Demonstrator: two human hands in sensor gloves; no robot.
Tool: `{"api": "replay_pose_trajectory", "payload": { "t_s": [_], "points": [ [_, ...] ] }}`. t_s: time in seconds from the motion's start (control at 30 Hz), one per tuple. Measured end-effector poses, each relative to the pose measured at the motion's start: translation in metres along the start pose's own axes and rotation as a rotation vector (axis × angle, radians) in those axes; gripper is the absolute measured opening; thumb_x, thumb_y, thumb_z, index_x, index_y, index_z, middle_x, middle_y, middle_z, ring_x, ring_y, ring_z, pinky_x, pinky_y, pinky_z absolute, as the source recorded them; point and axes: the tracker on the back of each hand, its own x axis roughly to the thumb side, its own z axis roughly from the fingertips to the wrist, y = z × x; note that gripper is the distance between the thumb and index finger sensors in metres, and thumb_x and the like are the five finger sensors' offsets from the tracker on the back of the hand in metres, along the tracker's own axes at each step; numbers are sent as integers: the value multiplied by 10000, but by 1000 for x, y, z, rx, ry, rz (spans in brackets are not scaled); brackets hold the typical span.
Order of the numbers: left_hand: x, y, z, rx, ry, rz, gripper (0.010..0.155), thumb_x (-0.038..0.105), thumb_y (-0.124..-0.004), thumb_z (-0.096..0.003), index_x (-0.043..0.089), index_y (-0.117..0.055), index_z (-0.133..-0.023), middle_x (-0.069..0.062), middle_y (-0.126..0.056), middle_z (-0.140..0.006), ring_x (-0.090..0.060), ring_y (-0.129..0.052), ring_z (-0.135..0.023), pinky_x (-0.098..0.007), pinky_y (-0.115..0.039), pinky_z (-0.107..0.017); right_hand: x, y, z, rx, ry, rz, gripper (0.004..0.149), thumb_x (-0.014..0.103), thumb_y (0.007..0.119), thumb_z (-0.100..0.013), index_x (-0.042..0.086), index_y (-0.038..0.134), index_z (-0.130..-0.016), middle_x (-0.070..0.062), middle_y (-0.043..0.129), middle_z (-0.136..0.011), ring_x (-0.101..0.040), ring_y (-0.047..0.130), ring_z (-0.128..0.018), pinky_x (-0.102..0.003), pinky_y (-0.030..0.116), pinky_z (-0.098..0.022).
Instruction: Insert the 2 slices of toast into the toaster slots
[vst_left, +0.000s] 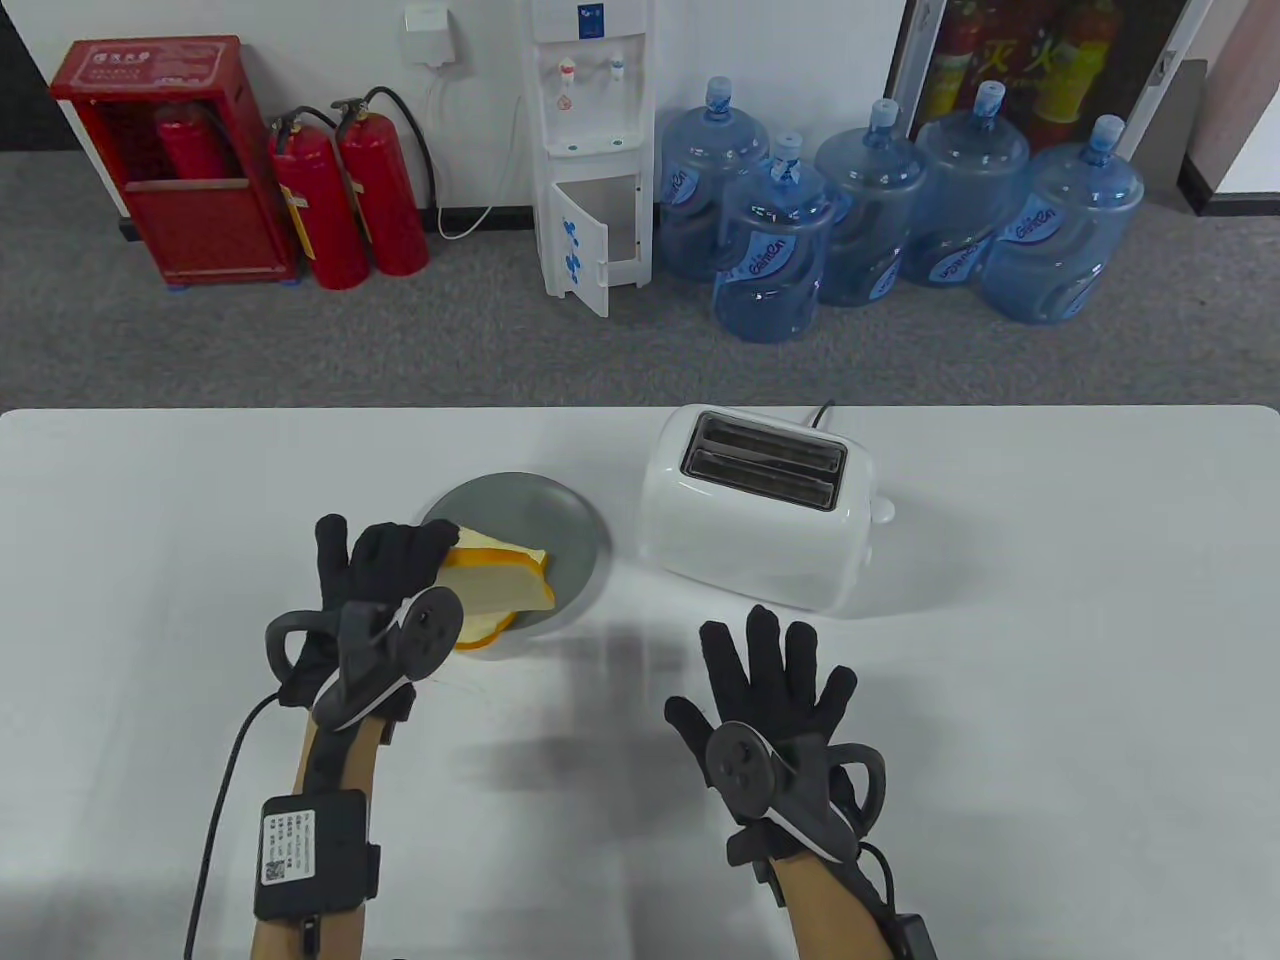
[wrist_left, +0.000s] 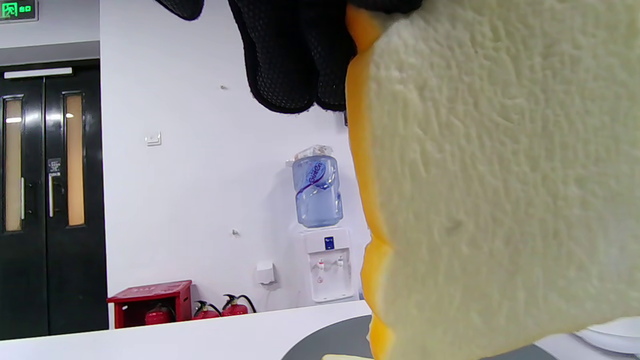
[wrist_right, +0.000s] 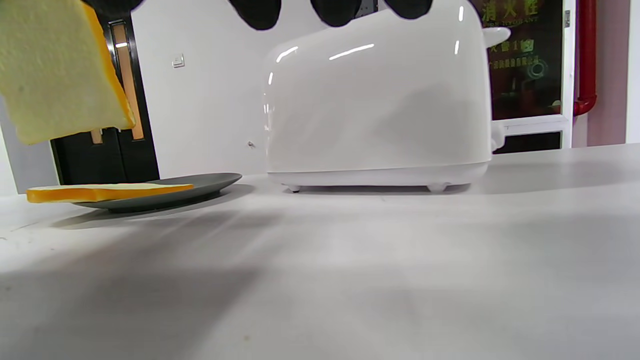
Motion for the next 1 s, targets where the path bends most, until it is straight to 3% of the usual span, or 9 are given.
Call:
{"api": "replay_pose_trajectory", "payload": {
  "t_s": [0.27,0.53,1.0],
  "points": [
    [16,10,34,23,-49,44,471,278,-567,-551,397,-657,-998,113,-835,-883,-183,-853,-967,-515,-436,-845,7,-3,5,-16,-26,-10,773,715,432,-663,287,276,-1287,-225,193,-1331,-557,273,-1161,-802,339,-724],
    [25,1,62,16,-63,90,470,279,-565,-552,399,-658,-997,111,-837,-877,-184,-855,-961,-512,-430,-846,6,-4,6,-43,-44,-44,778,718,436,-656,289,267,-1284,-221,190,-1330,-533,317,-1171,-775,422,-755],
    [36,-3,82,19,-146,139,472,283,-567,-552,397,-658,-1000,106,-833,-876,-181,-850,-966,-502,-425,-847,19,-14,17,-191,-178,-99,743,717,474,-637,397,175,-1237,-175,252,-1330,-458,451,-1179,-708,505,-795]
  ]
}}
